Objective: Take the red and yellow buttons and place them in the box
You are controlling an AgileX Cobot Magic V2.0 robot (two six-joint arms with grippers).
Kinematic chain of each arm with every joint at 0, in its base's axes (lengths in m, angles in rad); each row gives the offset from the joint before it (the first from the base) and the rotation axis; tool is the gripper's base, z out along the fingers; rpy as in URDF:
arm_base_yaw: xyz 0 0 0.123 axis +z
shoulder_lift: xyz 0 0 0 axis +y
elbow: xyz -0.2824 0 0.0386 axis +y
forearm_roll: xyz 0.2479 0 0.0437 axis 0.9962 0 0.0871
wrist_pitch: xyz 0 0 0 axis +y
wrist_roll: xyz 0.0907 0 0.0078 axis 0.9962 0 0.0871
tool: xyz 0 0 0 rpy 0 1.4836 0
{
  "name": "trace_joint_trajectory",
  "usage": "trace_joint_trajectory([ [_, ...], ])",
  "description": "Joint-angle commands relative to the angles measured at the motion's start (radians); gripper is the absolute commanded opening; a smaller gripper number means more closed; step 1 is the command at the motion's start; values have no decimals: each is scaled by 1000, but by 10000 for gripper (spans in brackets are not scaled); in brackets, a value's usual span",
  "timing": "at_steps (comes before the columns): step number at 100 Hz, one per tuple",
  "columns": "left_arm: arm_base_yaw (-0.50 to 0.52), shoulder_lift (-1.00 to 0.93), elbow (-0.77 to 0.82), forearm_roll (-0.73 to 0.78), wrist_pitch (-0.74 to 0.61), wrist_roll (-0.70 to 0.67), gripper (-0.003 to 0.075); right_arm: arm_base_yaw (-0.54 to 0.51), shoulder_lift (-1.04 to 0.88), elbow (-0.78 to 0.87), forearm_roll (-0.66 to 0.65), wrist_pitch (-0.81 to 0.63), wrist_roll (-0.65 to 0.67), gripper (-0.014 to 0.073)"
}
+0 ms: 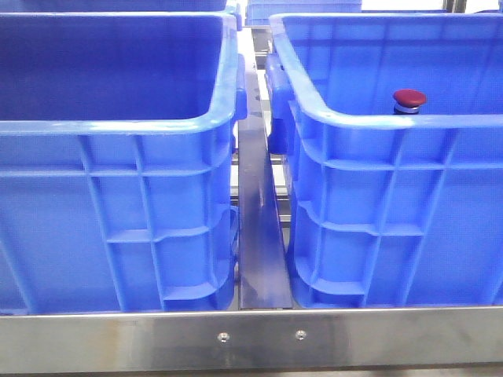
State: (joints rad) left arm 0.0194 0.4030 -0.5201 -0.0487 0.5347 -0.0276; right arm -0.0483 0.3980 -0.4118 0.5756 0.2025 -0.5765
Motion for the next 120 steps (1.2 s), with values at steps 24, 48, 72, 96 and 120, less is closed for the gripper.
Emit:
trace_joint_trajectory([
  [24,0,-231,83,-14,-81,4,-20,-6,-258,99,8,-78,-5,-74],
  [48,0,-286,107,3,-77,4,-20,-6,-347,137,8,-69,-5,-74],
  [72,0,-286,107,3,-77,4,-20,-6,-347,137,8,-68,-5,-74],
  [96,0,-286,107,3,-77,4,-20,-6,-347,137,8,-68,-5,-74],
  [120,0,-286,107,3,-77,4,-20,-6,-347,137,8,-68,-5,-74],
])
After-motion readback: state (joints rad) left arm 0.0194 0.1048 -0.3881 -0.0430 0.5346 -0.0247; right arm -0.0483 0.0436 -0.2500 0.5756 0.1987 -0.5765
